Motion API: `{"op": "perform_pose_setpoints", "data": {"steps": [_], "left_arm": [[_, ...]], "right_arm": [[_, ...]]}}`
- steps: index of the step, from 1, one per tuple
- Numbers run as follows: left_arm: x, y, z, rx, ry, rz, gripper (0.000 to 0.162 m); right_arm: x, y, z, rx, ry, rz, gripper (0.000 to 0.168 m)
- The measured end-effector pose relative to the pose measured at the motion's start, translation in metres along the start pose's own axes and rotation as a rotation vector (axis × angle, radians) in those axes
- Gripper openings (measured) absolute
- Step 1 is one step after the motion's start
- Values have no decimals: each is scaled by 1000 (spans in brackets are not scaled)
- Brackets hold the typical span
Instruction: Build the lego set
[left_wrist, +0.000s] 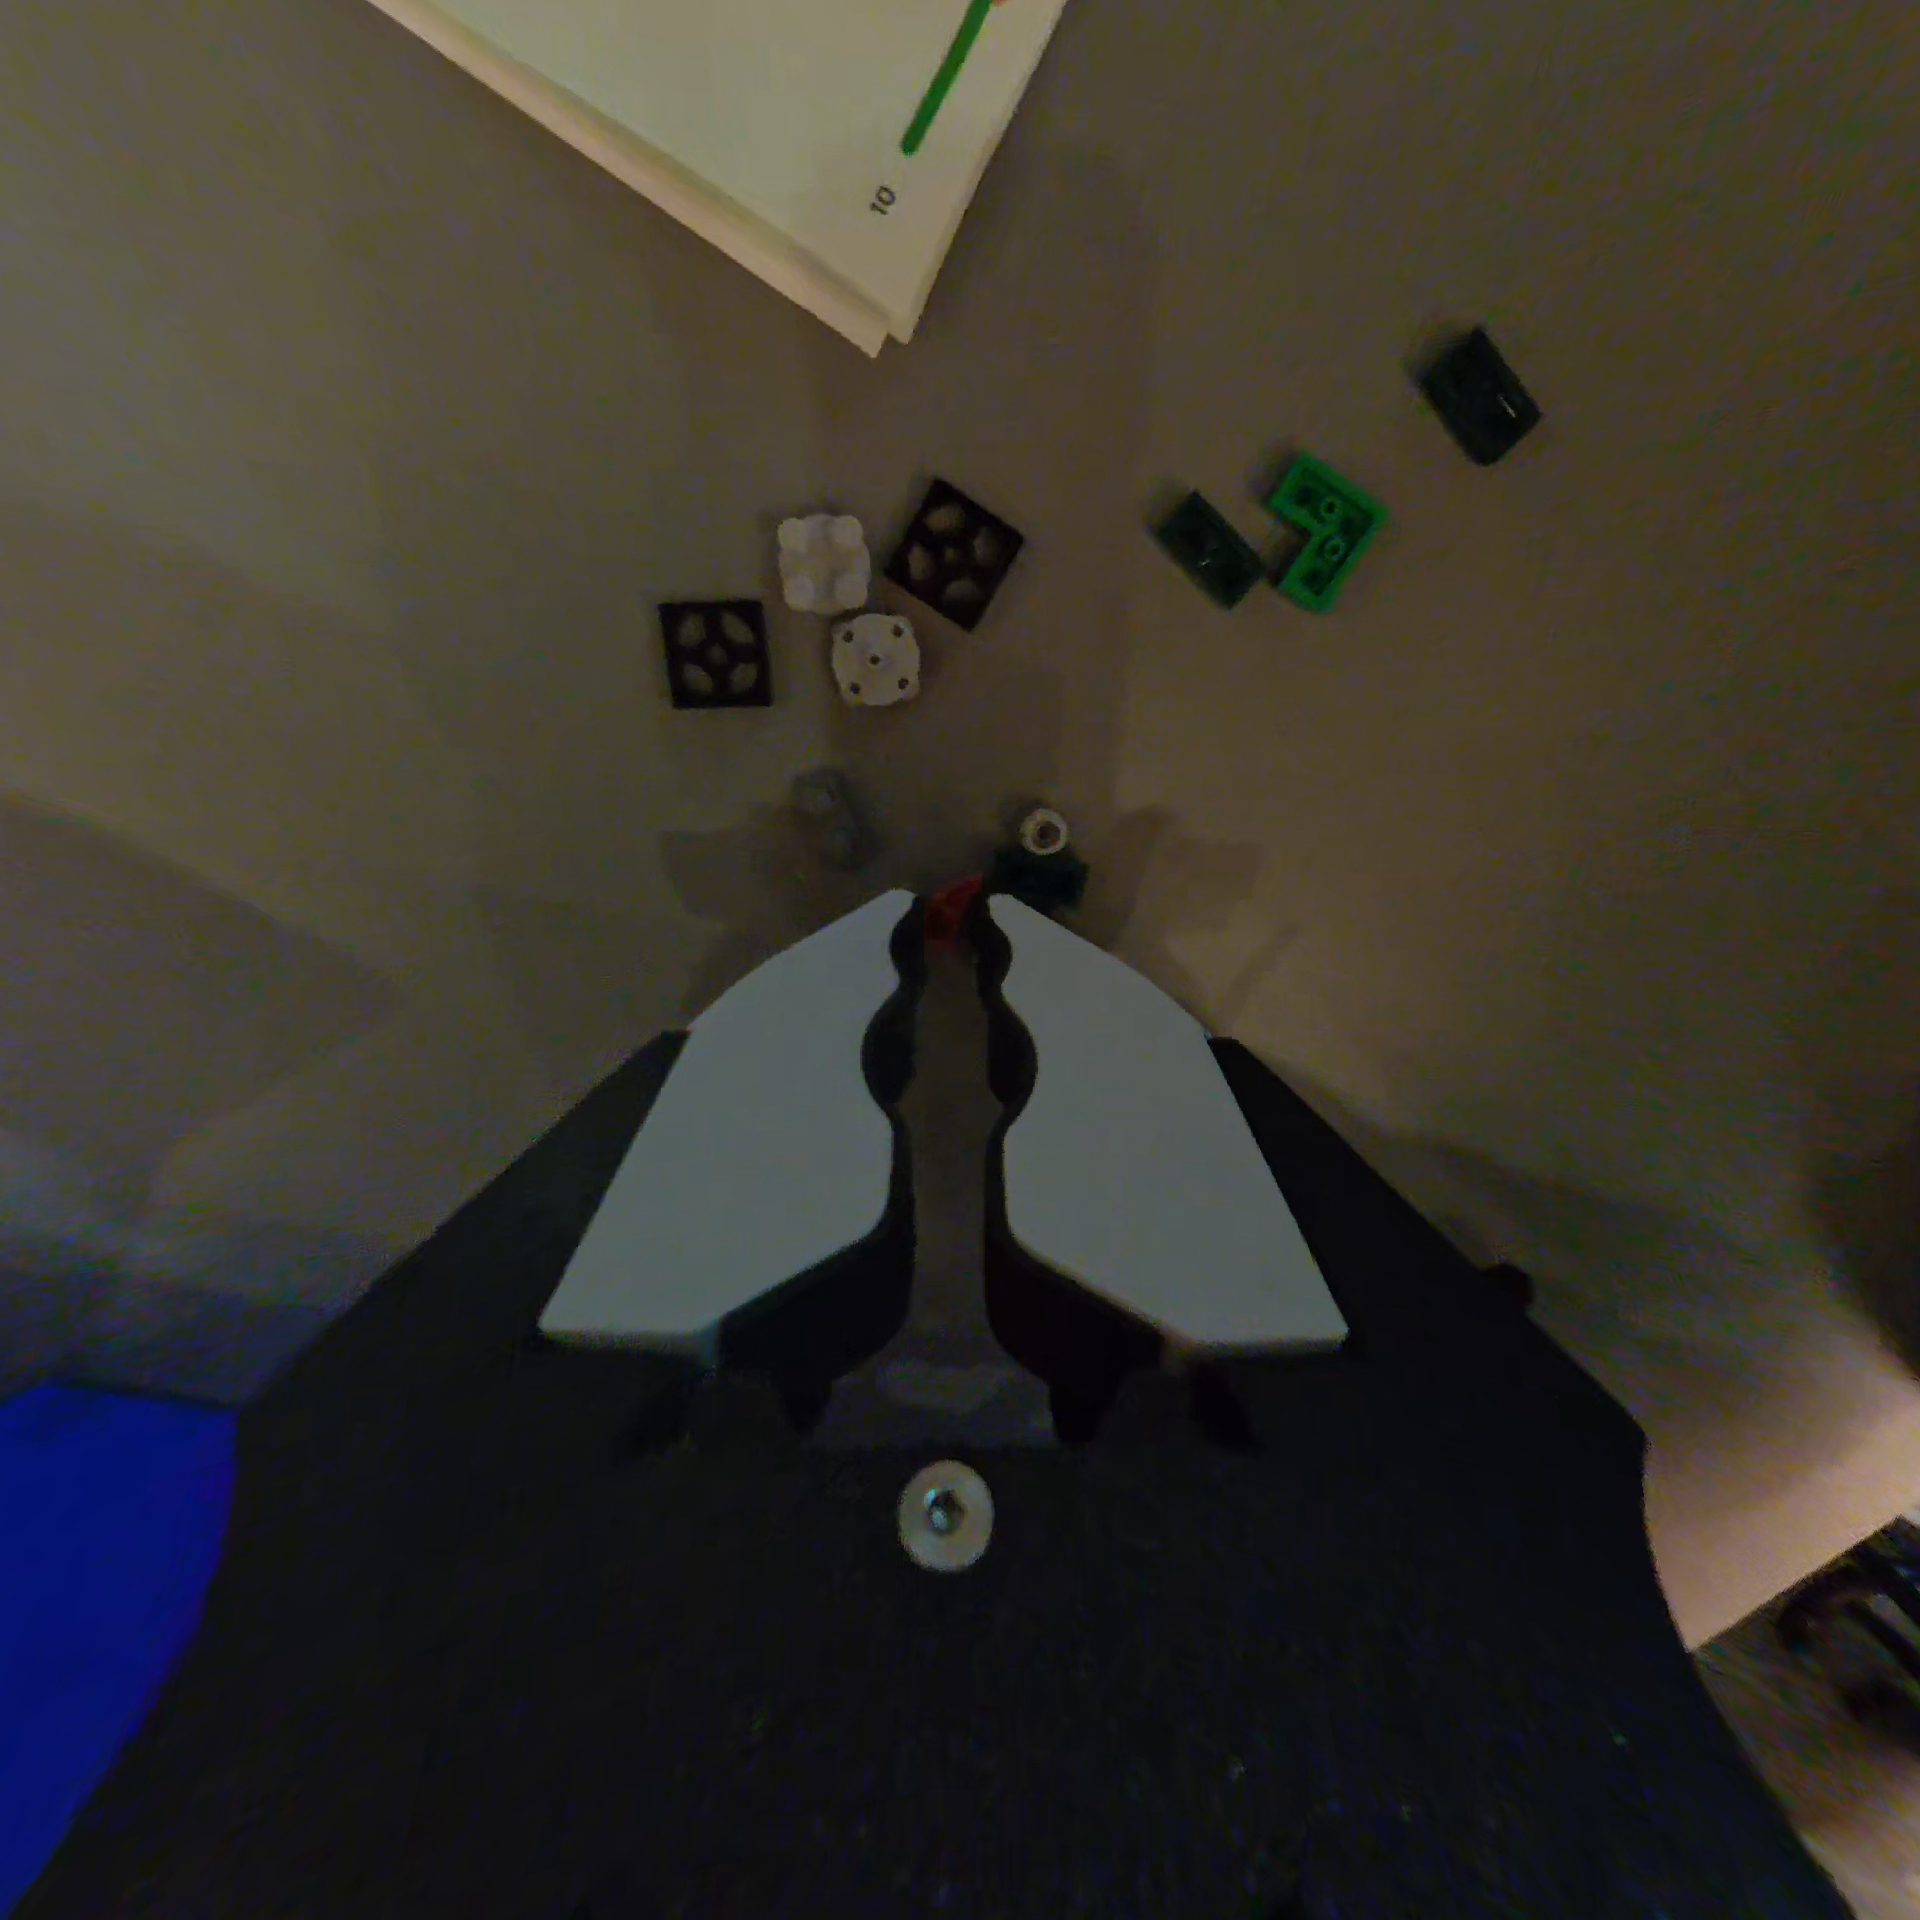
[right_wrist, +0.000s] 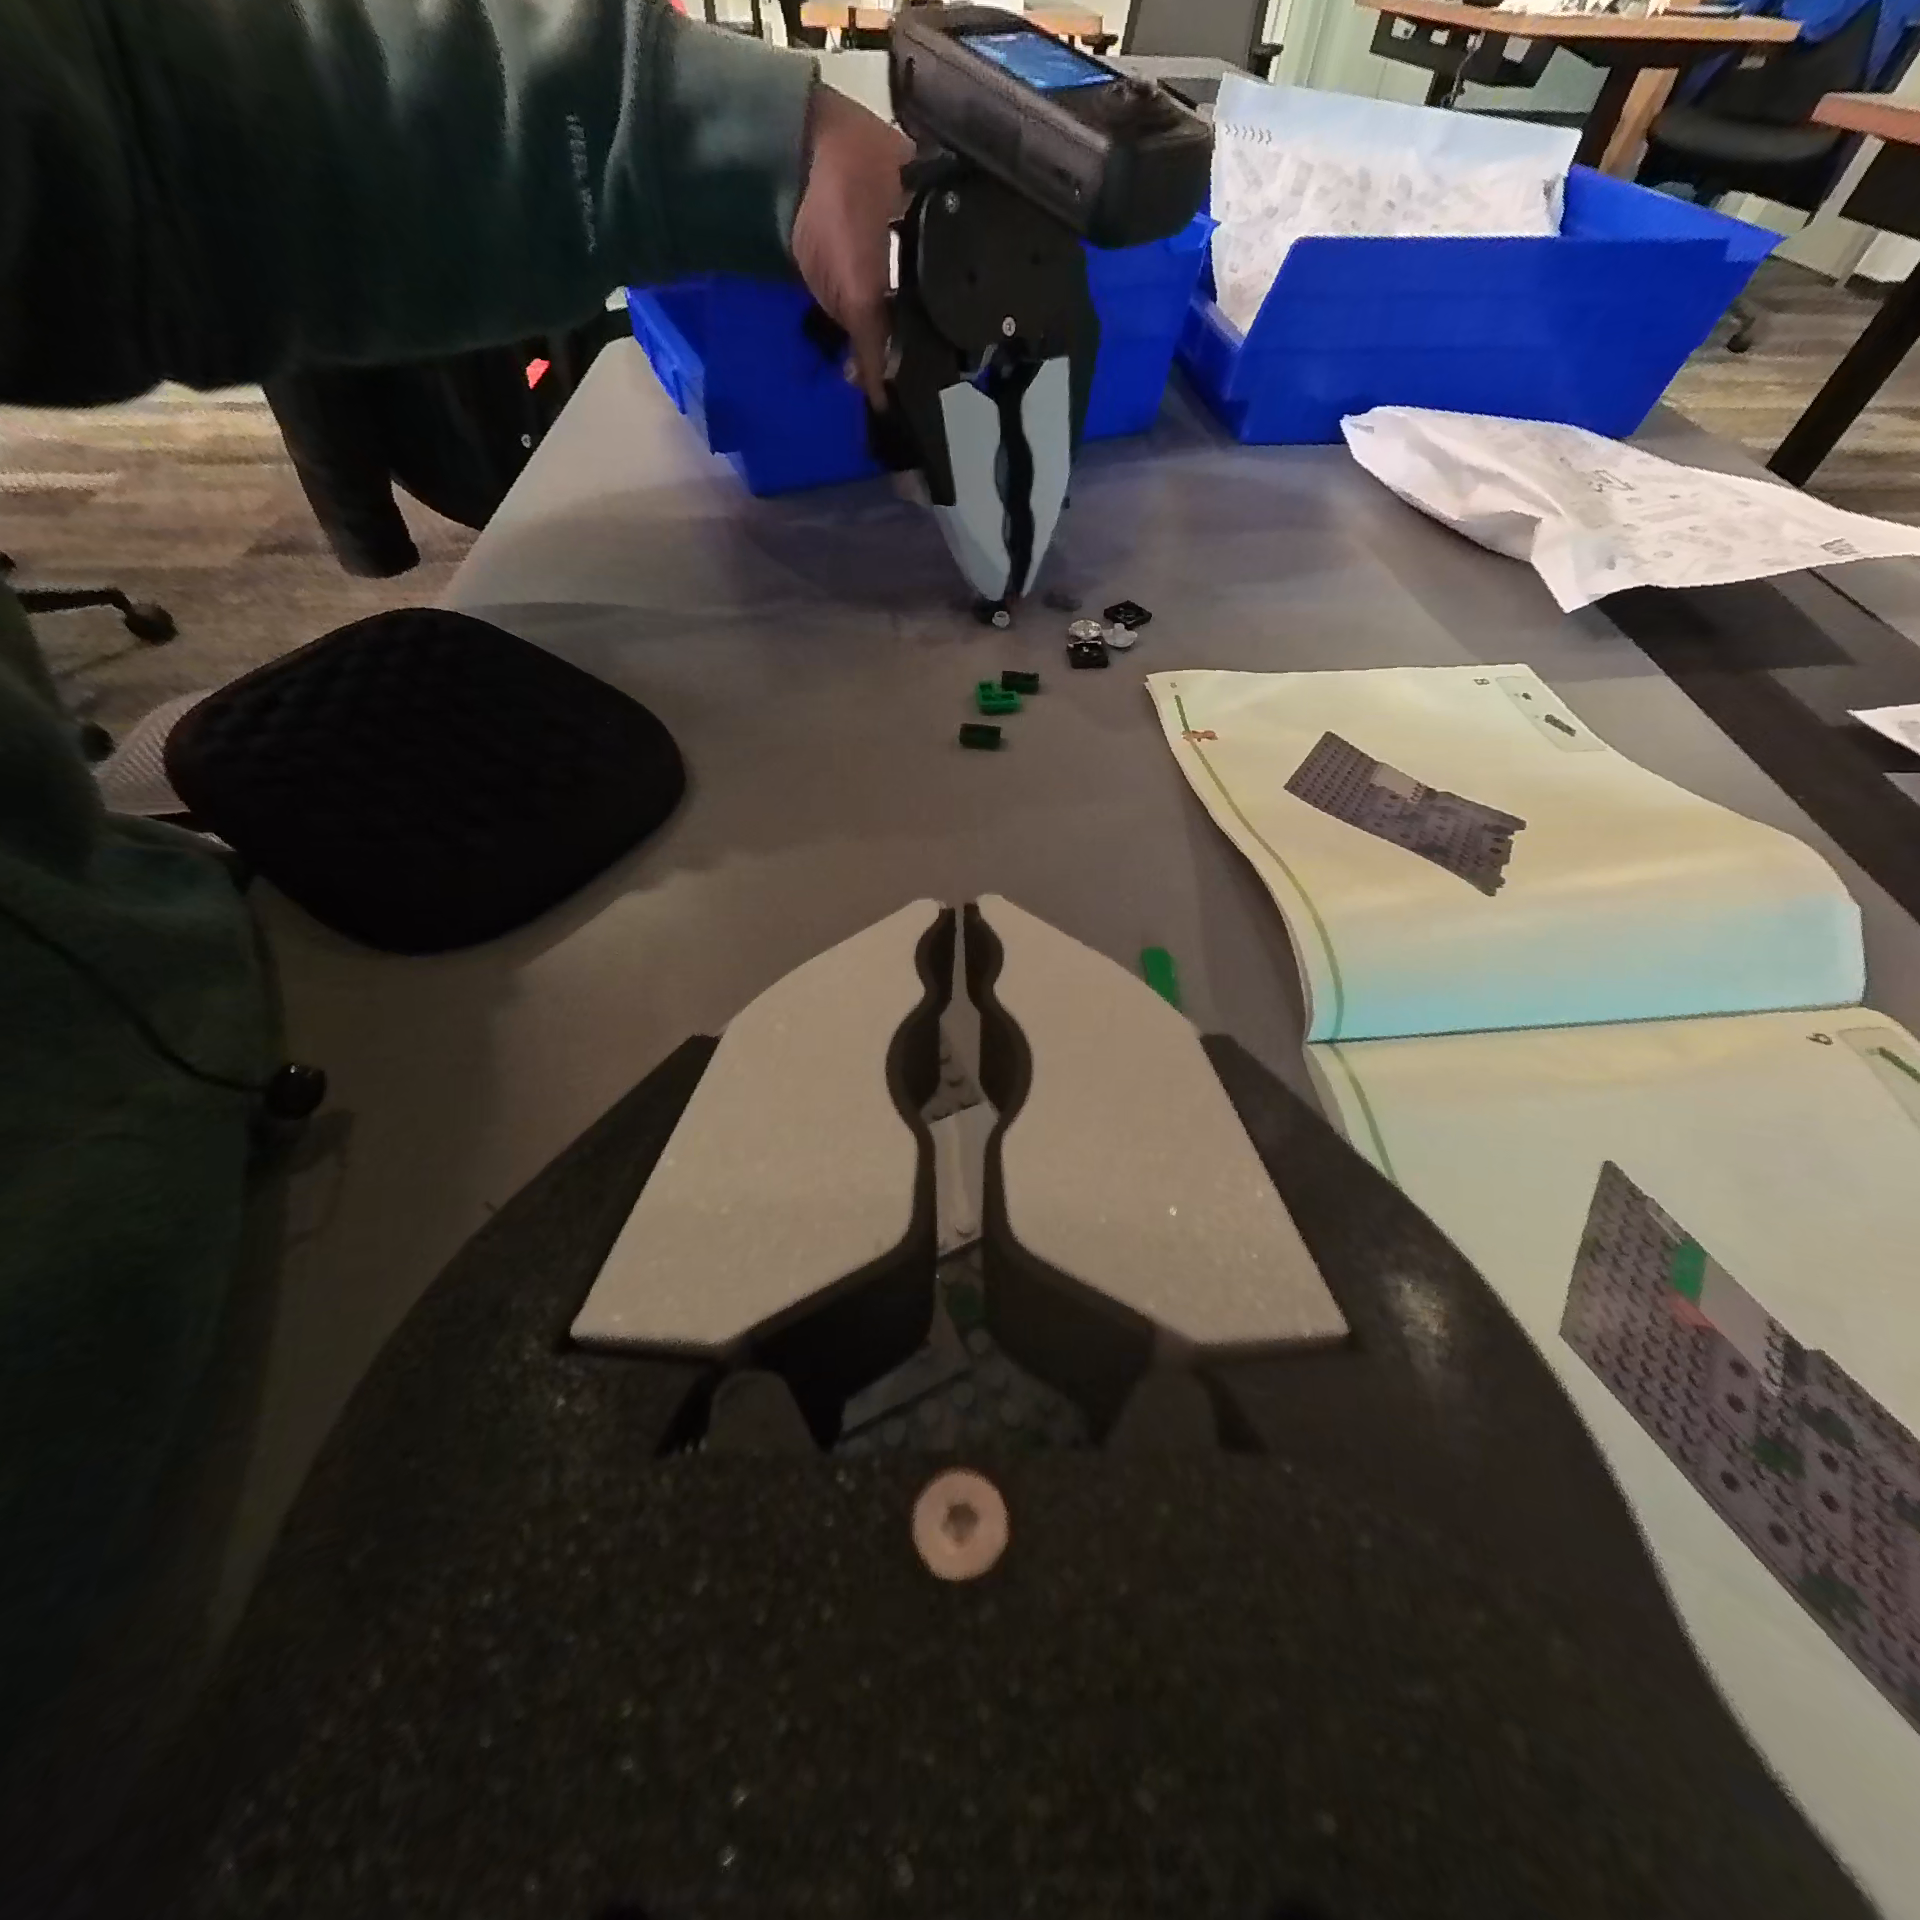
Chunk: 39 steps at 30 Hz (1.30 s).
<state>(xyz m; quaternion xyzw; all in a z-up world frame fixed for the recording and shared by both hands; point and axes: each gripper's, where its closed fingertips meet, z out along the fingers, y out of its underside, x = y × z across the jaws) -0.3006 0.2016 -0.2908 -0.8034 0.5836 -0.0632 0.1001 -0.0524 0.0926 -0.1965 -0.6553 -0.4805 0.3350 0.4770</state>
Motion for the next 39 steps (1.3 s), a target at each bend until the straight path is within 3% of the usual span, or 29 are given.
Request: {"op": "perform_pose_setpoints", "data": {"steps": [4, 7, 13, 18, 23, 29, 39], "left_arm": [[-2, -1, -1, 21, 4, -18, 8], [1, -21, -15, 144, -19, -19, 7], [50, -117, -55, 545, -86, 66, 7], [119, -194, -60, 770, -134, 243, 7], [175, -247, -69, 959, -152, 384, 7], [208, -273, -88, 1126, -99, 448, 7], [230, -275, -102, 1230, -69, 532, 7]], "right_arm": [[0, -1, 0, 1, 3, -4, 1], [1, -3, -2, 7, 13, -9, 1], [4, -4, -4, 2, 32, -9, 1], [11, -12, -11, 31, 77, 51, 4], [10, -20, -28, 137, -1, 320, 14], [-3, -34, -57, 347, -345, 732, 20], [-22, -53, -66, 436, -608, 902, 15]]}}
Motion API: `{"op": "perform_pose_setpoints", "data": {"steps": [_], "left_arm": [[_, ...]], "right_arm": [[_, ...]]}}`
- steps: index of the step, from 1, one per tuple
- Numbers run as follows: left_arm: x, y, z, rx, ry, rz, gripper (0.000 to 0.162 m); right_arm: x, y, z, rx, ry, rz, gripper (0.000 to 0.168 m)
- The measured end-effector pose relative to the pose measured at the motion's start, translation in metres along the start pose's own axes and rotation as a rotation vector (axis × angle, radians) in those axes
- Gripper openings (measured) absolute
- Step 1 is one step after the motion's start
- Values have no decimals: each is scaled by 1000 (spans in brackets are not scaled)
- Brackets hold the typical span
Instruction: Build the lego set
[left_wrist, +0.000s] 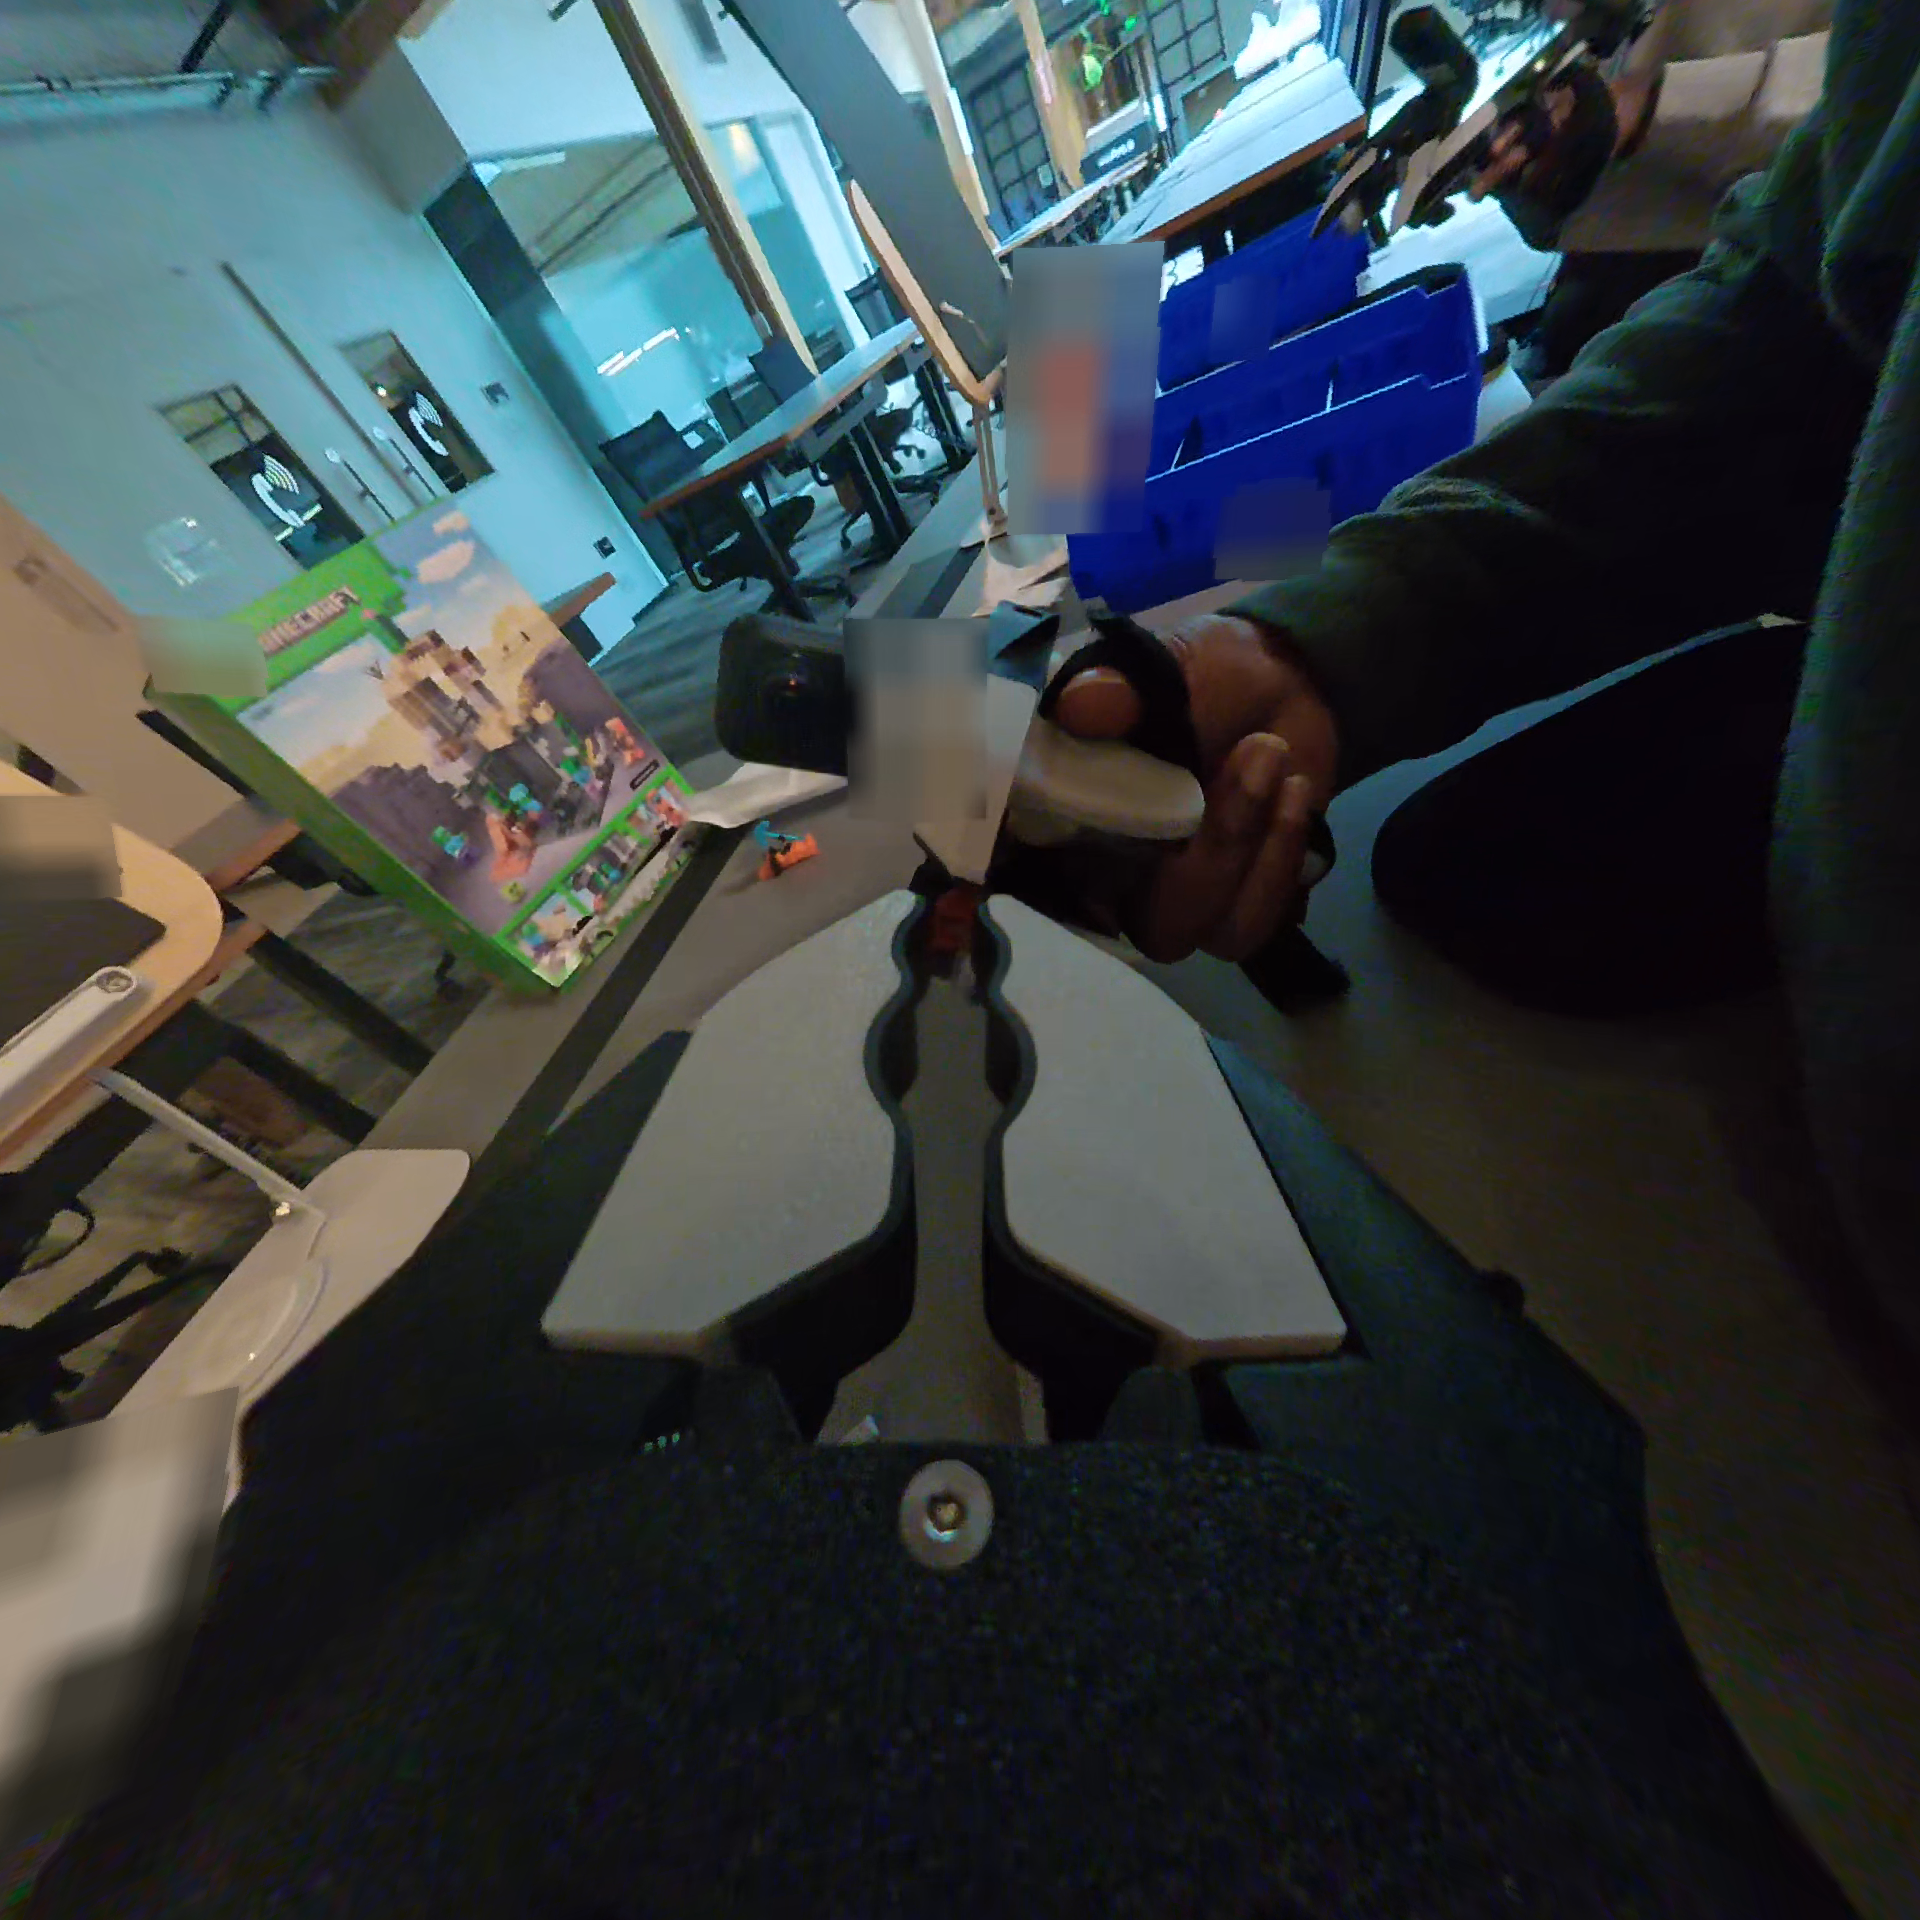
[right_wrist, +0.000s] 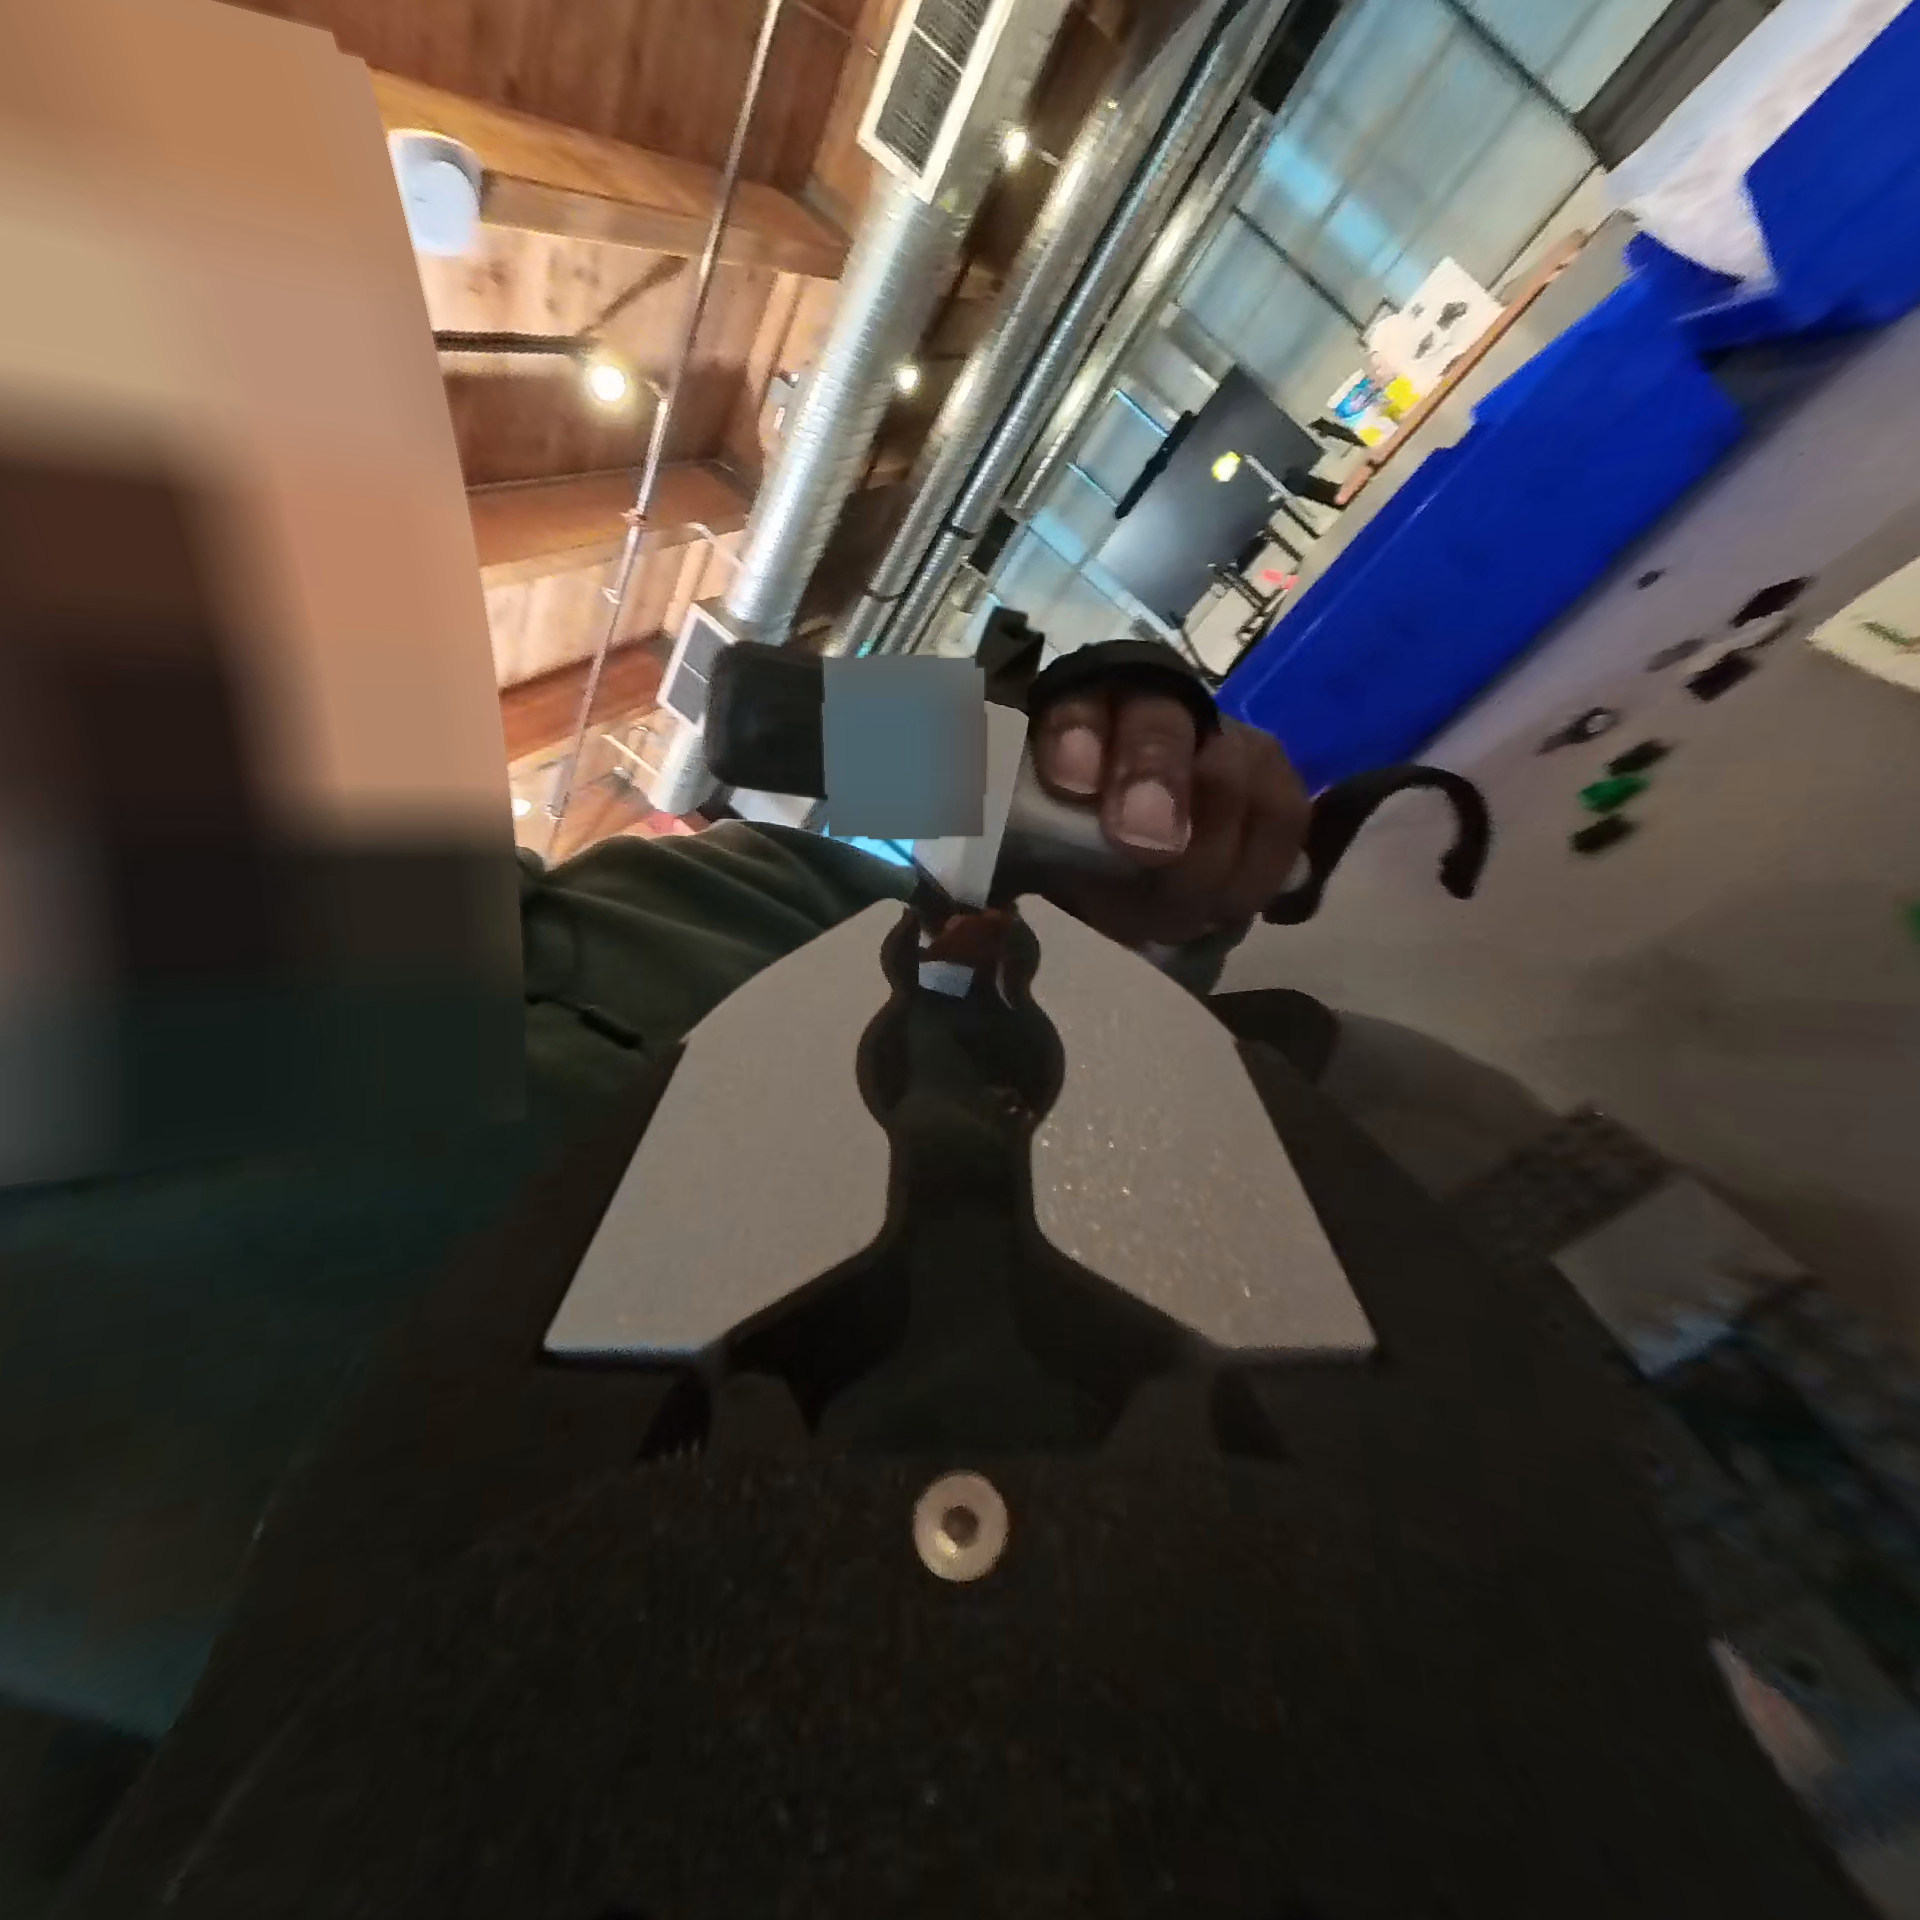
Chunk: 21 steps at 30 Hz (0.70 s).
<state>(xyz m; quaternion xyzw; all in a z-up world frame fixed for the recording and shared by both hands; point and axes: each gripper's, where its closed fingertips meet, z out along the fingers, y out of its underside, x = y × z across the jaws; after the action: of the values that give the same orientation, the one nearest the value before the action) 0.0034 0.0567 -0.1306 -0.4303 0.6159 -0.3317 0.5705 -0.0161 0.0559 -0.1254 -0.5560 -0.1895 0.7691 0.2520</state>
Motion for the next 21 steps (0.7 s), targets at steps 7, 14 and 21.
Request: {"op": "perform_pose_setpoints", "data": {"steps": [7, 14, 21], "left_arm": [[0, 10, -3, -31, 0, -11, 15], [-19, 46, -21, -172, -92, -179, 22], [-31, 111, -37, -386, -168, -402, 23]], "right_arm": [[10, 2, -2, -33, 95, 6, 14], [74, -9, -71, -279, 744, -225, 14], [132, -8, -112, -601, 1201, -327, 14]]}}
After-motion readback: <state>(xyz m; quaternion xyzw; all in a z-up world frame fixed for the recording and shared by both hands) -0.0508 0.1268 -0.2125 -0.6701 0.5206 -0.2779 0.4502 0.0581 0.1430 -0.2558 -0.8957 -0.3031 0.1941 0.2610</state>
